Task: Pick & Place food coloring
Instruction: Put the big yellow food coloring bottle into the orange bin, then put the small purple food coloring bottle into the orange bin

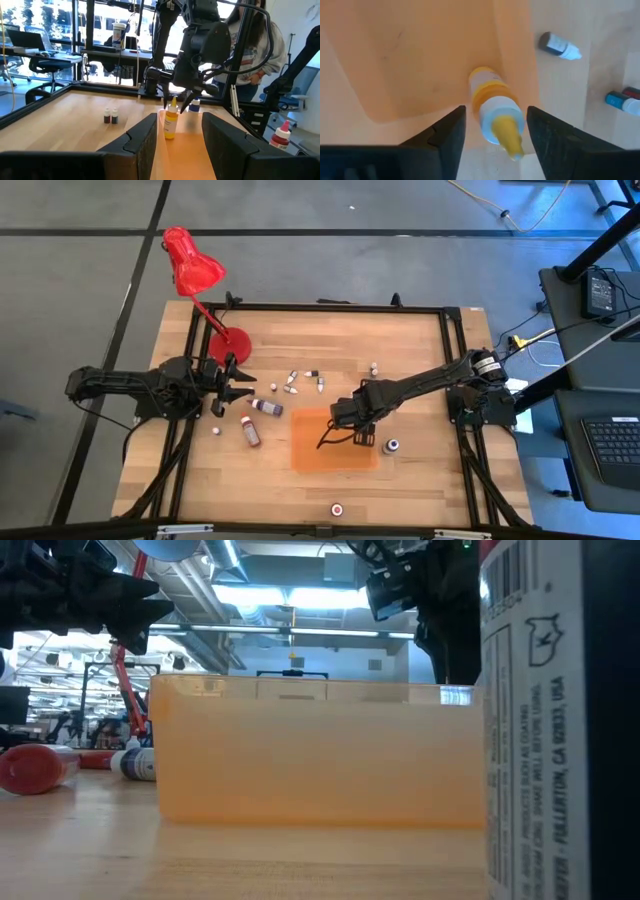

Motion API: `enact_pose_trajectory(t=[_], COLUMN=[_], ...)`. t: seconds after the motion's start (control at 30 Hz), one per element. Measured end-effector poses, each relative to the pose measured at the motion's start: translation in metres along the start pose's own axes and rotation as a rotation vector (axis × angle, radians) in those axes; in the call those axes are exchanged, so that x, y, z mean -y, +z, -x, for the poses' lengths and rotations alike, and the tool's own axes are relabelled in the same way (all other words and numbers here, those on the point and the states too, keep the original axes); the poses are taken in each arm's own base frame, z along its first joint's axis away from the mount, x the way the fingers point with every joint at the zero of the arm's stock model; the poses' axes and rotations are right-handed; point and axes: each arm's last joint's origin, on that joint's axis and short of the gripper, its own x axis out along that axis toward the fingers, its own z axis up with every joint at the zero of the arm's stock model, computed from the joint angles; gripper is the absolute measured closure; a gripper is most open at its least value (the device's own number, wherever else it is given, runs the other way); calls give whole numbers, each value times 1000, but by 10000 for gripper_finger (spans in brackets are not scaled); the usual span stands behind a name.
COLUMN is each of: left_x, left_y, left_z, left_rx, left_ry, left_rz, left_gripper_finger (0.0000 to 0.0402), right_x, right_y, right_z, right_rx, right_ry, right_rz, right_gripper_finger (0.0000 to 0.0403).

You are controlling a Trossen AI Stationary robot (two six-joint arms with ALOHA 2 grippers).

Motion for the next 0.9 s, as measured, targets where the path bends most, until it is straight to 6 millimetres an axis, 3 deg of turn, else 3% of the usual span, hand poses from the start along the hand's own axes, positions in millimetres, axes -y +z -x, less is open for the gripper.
enact_pose_trajectory(t=[0.2, 0.47, 0.73, 0.9], left_x=[0, 0, 0, 0], left_y=[0, 0, 0, 0], left_z=[0, 0, 0, 0], left_rx=[0, 0, 0, -1], left_ry=[0, 0, 0, 0], left_rz=[0, 0, 0, 0], left_gripper_finger=[249, 249, 249, 249], right_x=[3, 3, 7, 14], right_y=[0, -1, -46, -78], right_z=[14, 61, 105, 112], right_rx=[-18, 69, 298, 537], right_ry=[-31, -83, -68, 1], right_rz=[1, 19, -14, -22], right_gripper_finger=[162, 163, 165, 165])
